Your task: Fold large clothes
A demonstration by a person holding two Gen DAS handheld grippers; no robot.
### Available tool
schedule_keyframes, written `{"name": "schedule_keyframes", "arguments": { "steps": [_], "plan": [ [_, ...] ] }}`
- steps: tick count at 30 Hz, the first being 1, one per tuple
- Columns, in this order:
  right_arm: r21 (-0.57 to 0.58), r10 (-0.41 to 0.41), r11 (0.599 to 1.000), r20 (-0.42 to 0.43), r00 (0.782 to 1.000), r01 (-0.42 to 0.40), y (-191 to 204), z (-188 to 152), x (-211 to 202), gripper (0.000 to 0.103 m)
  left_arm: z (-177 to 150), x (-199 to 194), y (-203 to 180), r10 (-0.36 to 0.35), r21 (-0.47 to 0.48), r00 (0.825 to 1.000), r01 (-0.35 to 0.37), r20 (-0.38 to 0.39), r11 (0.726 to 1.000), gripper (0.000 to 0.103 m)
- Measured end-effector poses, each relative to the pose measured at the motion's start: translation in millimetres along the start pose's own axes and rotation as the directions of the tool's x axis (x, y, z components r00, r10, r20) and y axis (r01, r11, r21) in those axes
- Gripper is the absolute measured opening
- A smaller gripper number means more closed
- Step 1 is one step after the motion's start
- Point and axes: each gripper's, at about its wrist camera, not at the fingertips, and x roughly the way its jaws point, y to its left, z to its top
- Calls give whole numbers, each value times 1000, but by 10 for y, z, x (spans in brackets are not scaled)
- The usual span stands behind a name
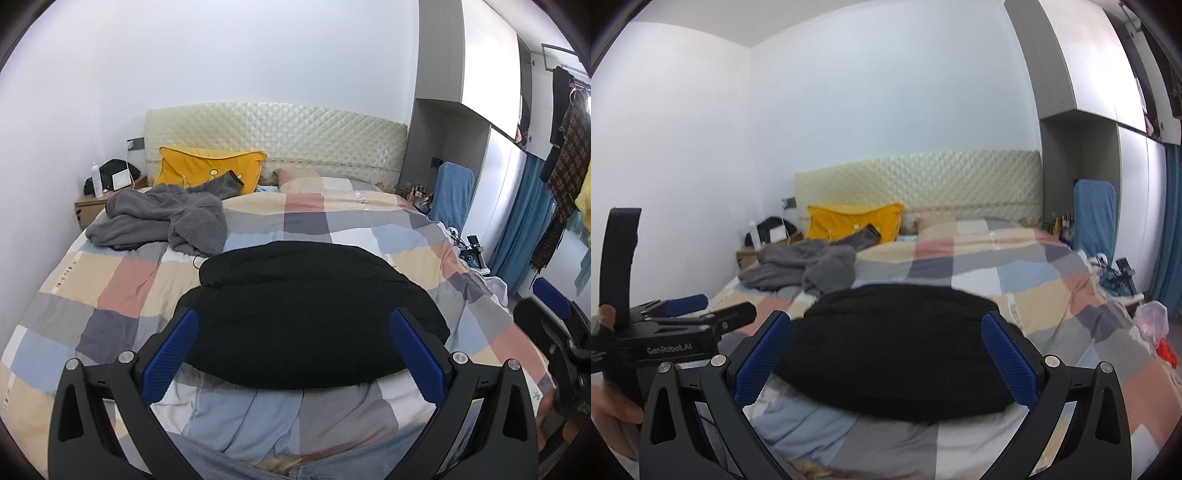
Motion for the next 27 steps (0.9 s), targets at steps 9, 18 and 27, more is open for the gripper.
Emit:
{"name": "schedule_keyframes", "arguments": {
  "steps": [9,18,27],
  "plan": [
    [-11,-51,999,-49,997,51,-19,-341,159,103,-256,238,141,30,-21,998,-31,-56,999,103],
    [13,-55,998,-73,996,56,-105,-451,252,103,-296,300,165,23,-27,997,-25,-73,999,103],
    [30,-43,999,-81,996,45,-133,-452,279,103,-307,343,152,27,-29,996,-30,-84,999,103]
  ]
}}
